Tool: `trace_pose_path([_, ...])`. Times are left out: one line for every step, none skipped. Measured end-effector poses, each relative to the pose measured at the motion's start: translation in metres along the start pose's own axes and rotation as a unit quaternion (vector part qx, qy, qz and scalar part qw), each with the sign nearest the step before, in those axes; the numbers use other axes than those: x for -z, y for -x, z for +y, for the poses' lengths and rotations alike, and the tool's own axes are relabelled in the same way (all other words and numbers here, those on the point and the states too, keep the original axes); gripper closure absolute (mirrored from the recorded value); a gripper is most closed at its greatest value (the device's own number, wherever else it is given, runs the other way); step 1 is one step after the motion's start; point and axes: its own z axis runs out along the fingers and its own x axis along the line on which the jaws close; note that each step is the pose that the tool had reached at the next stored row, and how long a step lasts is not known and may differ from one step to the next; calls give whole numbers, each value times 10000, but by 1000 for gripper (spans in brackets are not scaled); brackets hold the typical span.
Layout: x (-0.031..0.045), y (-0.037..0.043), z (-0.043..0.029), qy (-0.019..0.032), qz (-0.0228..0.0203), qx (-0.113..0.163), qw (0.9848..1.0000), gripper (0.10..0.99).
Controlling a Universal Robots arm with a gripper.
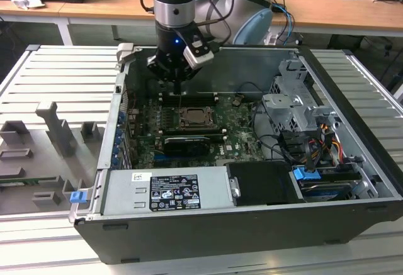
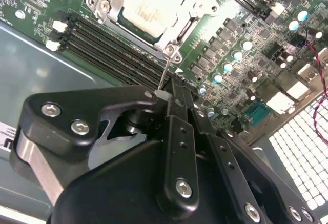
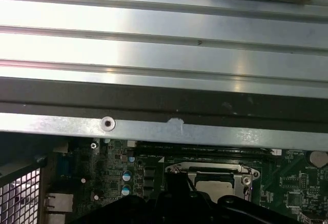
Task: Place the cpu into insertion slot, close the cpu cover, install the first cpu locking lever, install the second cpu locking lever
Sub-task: 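Install the first cpu locking lever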
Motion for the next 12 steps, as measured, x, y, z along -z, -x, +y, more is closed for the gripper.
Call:
trace_pose_path([0, 9, -1, 0, 0, 0, 10000, 980])
trace_pose_path([0, 21, -1, 0, 0, 0, 10000, 980])
trace_pose_path([0, 32, -2, -1, 0, 0, 10000, 980])
trace_pose_path([-1, 45, -3, -1, 0, 0, 10000, 980])
trace_pose_path([-2, 55, -3, 0, 0, 0, 10000, 980])
trace_pose_path([-2, 64, -4, 0, 0, 0, 10000, 980])
trace_pose_path([-3, 77, -5, 0, 0, 0, 10000, 980])
trace_pose_path([-3, 85, -5, 0, 0, 0, 10000, 980])
trace_pose_path([-4, 91, -6, 0, 0, 0, 10000, 980])
trace_pose_path([-4, 96, -6, 0, 0, 0, 10000, 980])
trace_pose_path([-4, 100, -6, 0, 0, 0, 10000, 980])
trace_pose_path([-5, 105, -7, 0, 0, 0, 10000, 980])
